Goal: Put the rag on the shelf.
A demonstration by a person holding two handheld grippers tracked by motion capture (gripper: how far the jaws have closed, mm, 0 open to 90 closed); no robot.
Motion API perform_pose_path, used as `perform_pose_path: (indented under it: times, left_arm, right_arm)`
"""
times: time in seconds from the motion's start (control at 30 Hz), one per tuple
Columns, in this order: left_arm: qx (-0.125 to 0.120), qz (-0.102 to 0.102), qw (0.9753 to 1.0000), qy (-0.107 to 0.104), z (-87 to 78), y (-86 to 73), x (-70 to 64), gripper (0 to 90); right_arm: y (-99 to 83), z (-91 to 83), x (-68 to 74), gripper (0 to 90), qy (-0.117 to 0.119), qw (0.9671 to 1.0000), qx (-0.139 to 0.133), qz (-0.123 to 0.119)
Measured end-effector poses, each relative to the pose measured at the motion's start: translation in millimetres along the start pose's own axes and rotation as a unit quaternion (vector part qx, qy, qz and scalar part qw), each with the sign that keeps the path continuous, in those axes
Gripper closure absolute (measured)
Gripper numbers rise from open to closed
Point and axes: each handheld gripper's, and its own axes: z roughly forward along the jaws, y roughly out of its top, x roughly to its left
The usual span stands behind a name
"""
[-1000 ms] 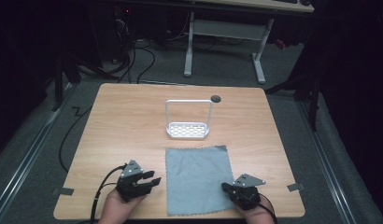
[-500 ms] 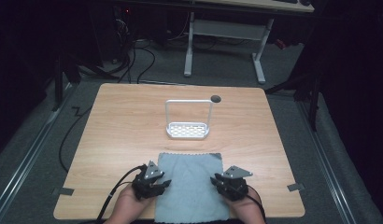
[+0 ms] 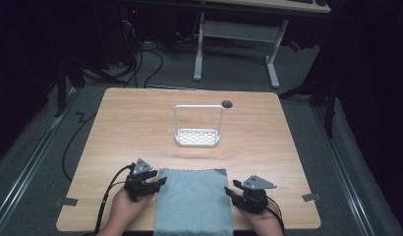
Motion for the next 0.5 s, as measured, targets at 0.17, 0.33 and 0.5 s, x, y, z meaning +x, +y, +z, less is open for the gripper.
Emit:
perform_pose_path:
  times: [0.17,0.33,0.5]
  left_arm:
    - [-0.008,-0.012,0.9999,0.007,8.5,2.3,0.0,60.2]
    - [-0.011,0.008,0.9998,0.015,10.8,1.9,-4.9,76.1]
    - [-0.024,0.001,0.9997,-0.003,11.0,-2.7,-3.6,89.0]
  right_arm:
    - [1.3,0.9,-2.8,53.8,-0.008,1.0000,-0.001,0.006]
    - [6.7,12.0,-0.6,50.1,-0.012,0.9999,-0.001,-0.007]
    - [24.3,33.9,-6.8,51.3,-0.024,0.9996,0.011,0.000]
